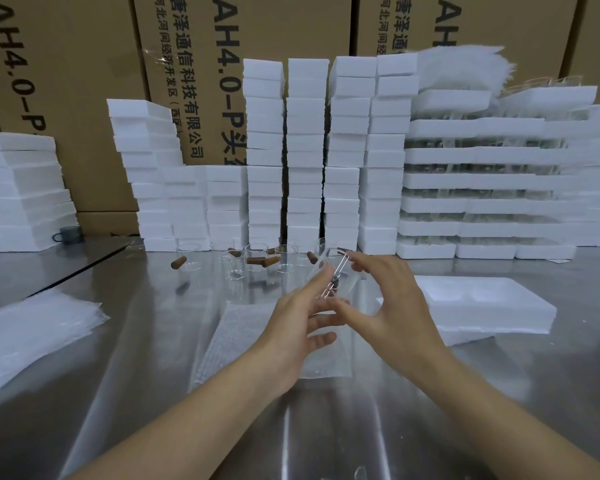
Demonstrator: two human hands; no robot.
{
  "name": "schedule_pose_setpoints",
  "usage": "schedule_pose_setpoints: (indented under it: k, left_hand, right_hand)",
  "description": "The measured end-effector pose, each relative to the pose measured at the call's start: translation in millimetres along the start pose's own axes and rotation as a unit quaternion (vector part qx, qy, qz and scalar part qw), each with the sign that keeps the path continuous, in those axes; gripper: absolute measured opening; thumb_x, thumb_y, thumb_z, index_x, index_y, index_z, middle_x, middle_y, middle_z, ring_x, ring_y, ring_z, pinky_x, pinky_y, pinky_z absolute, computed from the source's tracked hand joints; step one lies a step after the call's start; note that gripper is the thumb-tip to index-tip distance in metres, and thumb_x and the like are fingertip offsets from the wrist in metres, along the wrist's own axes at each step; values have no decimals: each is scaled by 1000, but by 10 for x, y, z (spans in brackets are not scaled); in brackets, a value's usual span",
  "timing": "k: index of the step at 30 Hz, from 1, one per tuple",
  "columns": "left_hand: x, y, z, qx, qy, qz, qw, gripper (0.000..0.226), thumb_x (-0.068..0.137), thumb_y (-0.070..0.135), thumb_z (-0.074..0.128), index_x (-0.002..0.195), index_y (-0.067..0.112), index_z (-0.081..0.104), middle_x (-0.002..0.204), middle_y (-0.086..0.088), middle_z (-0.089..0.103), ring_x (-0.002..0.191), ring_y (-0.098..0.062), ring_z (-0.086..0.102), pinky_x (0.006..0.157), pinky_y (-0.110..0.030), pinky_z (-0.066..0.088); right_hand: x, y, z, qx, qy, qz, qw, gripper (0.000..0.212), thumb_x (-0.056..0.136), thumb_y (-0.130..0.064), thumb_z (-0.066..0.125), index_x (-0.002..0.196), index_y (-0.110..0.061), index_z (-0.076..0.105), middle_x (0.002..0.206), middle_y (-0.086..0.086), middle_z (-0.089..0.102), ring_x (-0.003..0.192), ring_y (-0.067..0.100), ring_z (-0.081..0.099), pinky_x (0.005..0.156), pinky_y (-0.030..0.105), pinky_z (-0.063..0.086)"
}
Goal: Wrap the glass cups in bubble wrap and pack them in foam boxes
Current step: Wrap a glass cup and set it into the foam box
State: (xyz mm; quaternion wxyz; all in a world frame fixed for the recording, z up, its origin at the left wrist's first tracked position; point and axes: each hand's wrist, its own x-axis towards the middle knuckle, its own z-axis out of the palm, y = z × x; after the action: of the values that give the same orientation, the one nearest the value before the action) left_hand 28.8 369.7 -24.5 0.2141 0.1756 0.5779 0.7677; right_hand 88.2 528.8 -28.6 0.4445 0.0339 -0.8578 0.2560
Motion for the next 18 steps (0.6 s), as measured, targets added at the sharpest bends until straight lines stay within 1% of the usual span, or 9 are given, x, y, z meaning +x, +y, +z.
schedule_pose_setpoints:
  k: [3,5,7,8,10,12,14,16,18]
  left_hand:
    - [60,-11,-34,3,38,-6,999,73,84,83,61,109,18,81,97,-4,82,79,-9,76,82,-34,53]
    - [107,-18,-71,0,55,-11,998,75,87,86,54,96,18,84,89,-4,80,75,-9,75,81,-35,51]
    - [146,-28,-109,13,61,-2,998,73,87,88,50,81,23,83,83,-2,77,71,-8,72,81,-36,49]
    - [159,-33,-129,21,61,1,998,74,85,90,49,75,24,81,79,-3,74,69,-9,69,82,-37,48]
    - [181,-27,-168,37,60,1,998,75,73,94,48,69,25,78,74,-3,69,66,-11,66,82,-38,47]
    - [209,-22,-201,59,45,4,997,79,65,99,45,66,26,76,72,-3,67,64,-10,64,82,-39,46]
    - [239,-33,-223,94,26,13,995,90,73,104,33,68,26,77,73,-2,68,65,-9,65,82,-39,44]
    - [251,-52,-221,160,37,43,985,102,80,104,15,74,25,80,72,1,70,66,-8,66,79,-38,43]
    - [252,-100,-231,284,68,102,951,99,78,104,11,81,29,75,72,7,70,69,-9,66,78,-40,47]
  right_hand:
    - [7,21,-13,6,-76,31,997,81,82,-73,66,152,-41,44,142,-26,48,136,-4,39,109,18,32]
    - [0,62,-7,5,-122,45,992,74,87,-69,67,152,-42,45,140,-29,50,133,-8,41,109,18,34]
    - [-3,82,9,13,-140,55,989,55,94,-60,67,144,-40,56,128,-27,63,123,-8,54,105,20,43]
    - [-2,78,15,21,-143,58,988,45,96,-55,66,139,-39,62,118,-25,69,117,-7,59,101,18,45]
    - [3,61,16,40,-147,63,986,23,99,-44,65,120,-39,73,100,-25,74,105,-6,65,87,9,45]
    - [15,44,1,62,-166,70,982,14,101,-37,65,106,-37,78,92,-24,75,95,-3,68,80,7,45]
    - [30,38,-1,85,-189,82,975,16,103,-32,63,100,-31,79,86,-16,75,86,4,70,77,15,49]
    - [50,41,7,99,-186,99,973,23,105,-30,60,92,-21,76,80,-3,71,77,11,67,79,30,52]
    - [80,58,4,133,-153,136,970,31,106,-29,58,86,-10,72,75,3,68,71,18,64,78,41,51]
